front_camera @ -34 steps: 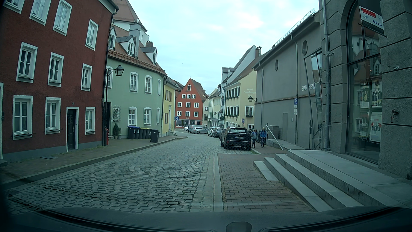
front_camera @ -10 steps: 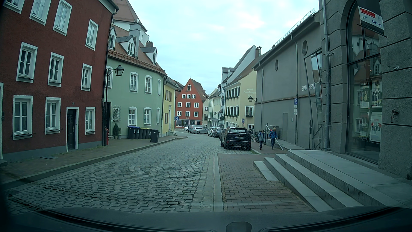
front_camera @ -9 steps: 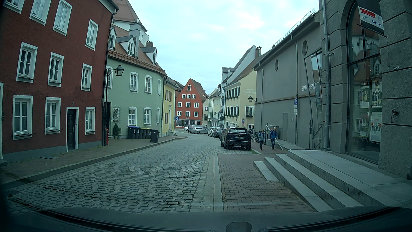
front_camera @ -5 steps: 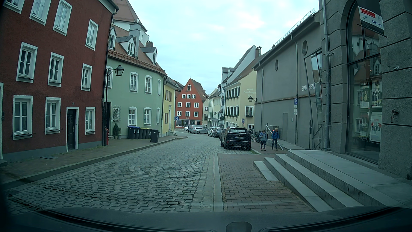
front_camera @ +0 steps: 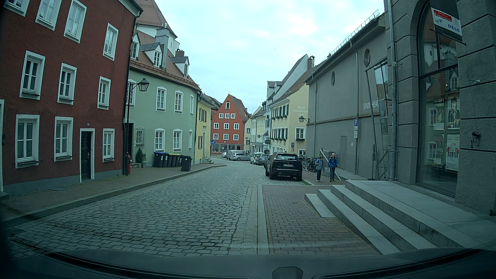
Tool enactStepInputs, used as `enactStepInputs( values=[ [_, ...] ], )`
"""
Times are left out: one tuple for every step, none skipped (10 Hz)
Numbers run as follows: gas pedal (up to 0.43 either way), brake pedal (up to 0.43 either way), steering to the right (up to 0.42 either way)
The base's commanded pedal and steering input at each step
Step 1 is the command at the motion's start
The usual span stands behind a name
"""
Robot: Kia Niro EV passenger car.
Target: Follow the waypoints while adhering to traffic rules and regulations
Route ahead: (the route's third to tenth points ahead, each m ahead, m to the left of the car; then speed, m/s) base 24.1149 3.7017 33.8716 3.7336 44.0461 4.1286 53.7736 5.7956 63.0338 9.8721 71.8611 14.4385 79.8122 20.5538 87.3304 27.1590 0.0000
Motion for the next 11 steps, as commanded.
enactStepInputs(
  values=[
    [0.000,0.274,-0.217],
    [0.000,0.262,-0.217],
    [0.000,0.250,-0.217],
    [0.000,0.220,-0.217],
    [0.000,0.159,-0.217],
    [0.000,0.128,-0.217],
    [0.000,0.122,-0.217],
    [0.000,0.122,-0.217],
    [0.000,0.128,-0.217],
    [0.000,0.134,-0.217],
    [0.000,0.122,-0.217]
  ],
)
